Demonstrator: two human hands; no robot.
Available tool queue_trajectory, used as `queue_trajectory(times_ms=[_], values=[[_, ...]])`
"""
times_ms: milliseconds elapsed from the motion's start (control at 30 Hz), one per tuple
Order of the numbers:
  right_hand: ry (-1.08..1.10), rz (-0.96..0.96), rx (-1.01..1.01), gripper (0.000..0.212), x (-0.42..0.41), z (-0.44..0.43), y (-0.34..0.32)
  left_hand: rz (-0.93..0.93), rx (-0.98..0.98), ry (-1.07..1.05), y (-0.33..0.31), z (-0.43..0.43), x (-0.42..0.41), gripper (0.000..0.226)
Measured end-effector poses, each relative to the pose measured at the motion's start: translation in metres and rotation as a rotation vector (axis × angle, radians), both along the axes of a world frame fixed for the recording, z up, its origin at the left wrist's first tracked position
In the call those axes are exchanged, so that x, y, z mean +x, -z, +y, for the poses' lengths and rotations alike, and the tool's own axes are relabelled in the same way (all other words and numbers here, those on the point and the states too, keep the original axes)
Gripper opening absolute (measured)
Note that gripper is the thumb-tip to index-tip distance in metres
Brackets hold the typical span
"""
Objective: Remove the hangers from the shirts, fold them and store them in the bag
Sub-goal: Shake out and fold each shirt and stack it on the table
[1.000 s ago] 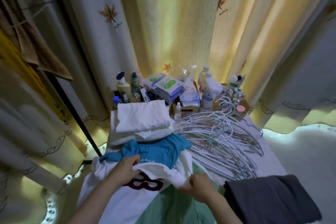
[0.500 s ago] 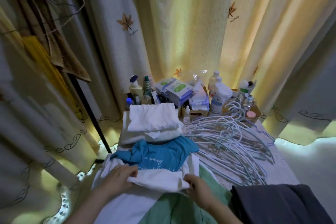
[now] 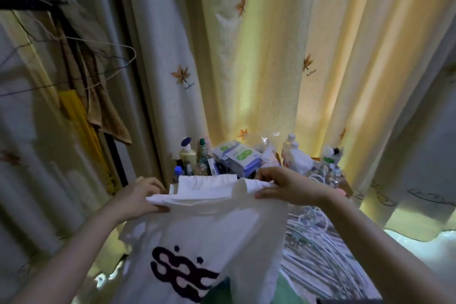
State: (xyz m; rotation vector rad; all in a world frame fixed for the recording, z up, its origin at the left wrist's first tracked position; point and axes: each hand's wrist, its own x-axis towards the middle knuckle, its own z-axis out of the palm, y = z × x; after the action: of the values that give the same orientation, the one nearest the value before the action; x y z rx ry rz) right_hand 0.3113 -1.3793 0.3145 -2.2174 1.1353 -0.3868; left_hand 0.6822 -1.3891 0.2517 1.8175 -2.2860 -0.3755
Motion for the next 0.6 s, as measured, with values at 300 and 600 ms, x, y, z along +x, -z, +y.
queue_trajectory(times_ms=[300, 600], values=[[0.098, -0.240, -0.212, 0.016, -0.042, 0.001, -0.132, 0.553, -0.226, -0.095, -0.138, 0.009, -0.003, 0.037], [0.368, -0.263, -0.619, 0.012, -0.071, 0.003, -0.225, 0.819, -0.281, 0.026, -0.245, 0.019, -0.016, 0.022]])
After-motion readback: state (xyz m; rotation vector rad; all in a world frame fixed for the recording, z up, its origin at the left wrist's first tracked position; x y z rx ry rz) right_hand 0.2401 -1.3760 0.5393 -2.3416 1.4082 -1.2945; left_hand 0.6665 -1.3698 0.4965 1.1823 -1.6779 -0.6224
